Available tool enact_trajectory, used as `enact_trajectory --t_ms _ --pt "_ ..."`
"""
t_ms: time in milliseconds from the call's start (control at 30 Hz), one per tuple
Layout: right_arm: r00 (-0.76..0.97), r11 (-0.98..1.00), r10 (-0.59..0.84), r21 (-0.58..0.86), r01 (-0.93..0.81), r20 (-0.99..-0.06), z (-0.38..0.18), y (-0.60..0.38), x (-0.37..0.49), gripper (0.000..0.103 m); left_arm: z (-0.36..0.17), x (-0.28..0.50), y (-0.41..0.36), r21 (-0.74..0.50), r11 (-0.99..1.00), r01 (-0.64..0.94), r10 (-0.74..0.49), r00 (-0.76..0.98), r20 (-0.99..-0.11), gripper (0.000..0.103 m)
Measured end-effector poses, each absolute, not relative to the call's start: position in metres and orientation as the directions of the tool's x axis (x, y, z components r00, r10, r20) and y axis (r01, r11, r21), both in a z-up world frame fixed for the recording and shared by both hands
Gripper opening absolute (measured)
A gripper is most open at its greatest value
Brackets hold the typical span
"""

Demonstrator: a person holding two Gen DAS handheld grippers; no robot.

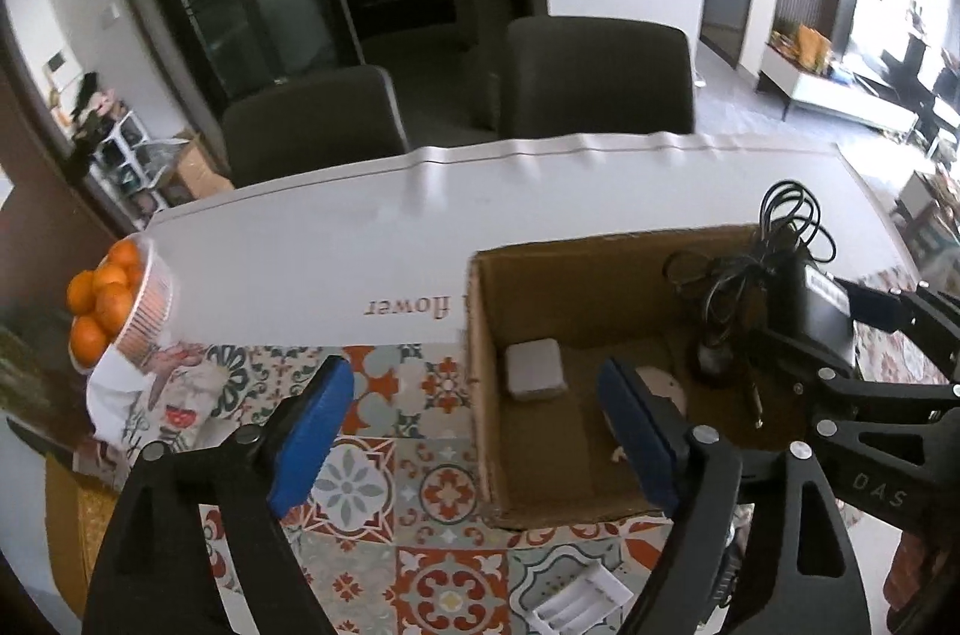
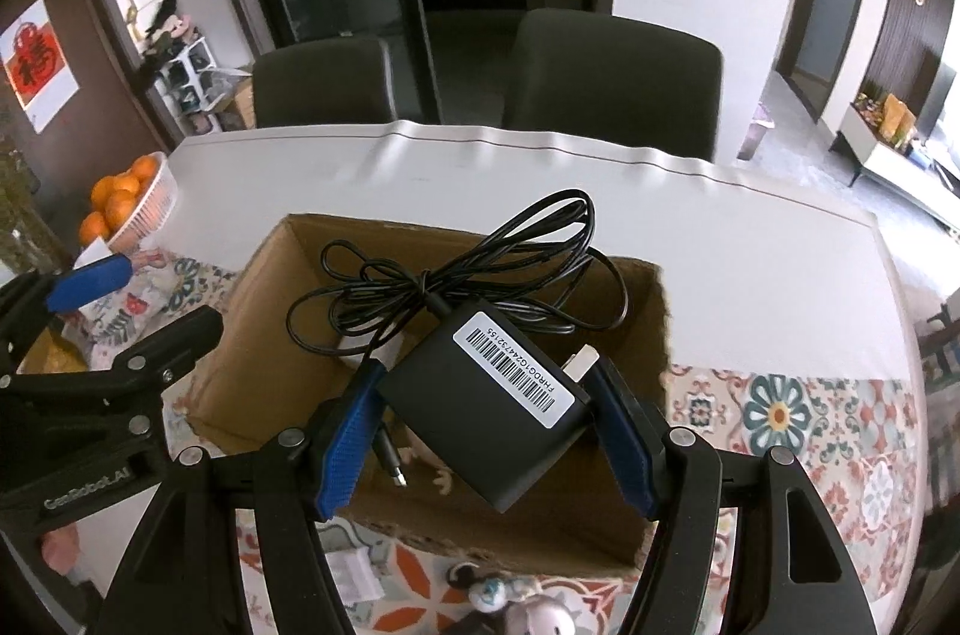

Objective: Organize rigid objects
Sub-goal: 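Lower the white charger and black adapter into the box and open both grippers, then withdraw both grippers from the box toward the remaining items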

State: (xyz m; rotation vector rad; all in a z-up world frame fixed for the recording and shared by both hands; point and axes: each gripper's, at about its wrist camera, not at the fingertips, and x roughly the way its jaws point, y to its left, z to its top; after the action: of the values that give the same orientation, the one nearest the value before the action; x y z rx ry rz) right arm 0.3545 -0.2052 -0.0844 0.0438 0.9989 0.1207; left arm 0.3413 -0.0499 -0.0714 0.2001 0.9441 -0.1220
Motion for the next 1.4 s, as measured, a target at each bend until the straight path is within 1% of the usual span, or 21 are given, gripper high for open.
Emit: enact_trajectory --t_ms 67,133,267,567,767,967,1267,1400 --pt "0.546 0.993 0.114 0.083 -0.082 -0.830 -0.082 -0.202 0.355 0.071 -0.069 0.339 -0.044 0.115 0.979 0.168 -0.007 0.590 -0.807 0.086" --pt "0.564 0.997 0.078 0.054 -0.059 -0.822 -0.078 -0.201 0.352 0.079 -0.068 0.337 -0.042 0.116 0.982 0.151 0.003 0.594 -0.804 0.086" --pt "0.575 1.000 0.017 0.000 -0.030 -0.818 -0.070 -0.202 0.342 0.079 -0.063 0.325 -0.040 0.116 0.984 0.139 0.007 0.612 -0.791 0.088" --pt "0.634 1.000 -0.024 -0.023 0.010 -0.773 -0.049 -0.215 0.298 0.079 -0.050 0.290 -0.048 0.083 0.984 0.160 -0.039 0.639 -0.768 0.095" --pt "0.654 0.999 -0.050 -0.031 0.041 -0.755 -0.042 -0.228 0.269 0.079 -0.042 0.264 -0.061 0.112 0.977 0.179 -0.037 0.670 -0.741 0.098" --pt "0.653 0.998 -0.061 -0.030 0.059 -0.755 -0.047 -0.238 0.243 0.079 -0.046 0.242 -0.071 0.127 0.973 0.193 -0.039 0.678 -0.734 0.098" --pt "0.644 0.998 -0.060 -0.038 0.048 -0.762 -0.066 -0.245 0.216 0.079 -0.065 0.218 -0.080 0.124 0.973 0.195 -0.035 0.656 -0.754 0.098" --pt "0.627 1.000 -0.031 -0.025 0.018 -0.778 -0.080 -0.246 0.211 0.079 -0.078 0.211 -0.083 0.117 0.973 0.198 -0.036 0.634 -0.772 0.098"
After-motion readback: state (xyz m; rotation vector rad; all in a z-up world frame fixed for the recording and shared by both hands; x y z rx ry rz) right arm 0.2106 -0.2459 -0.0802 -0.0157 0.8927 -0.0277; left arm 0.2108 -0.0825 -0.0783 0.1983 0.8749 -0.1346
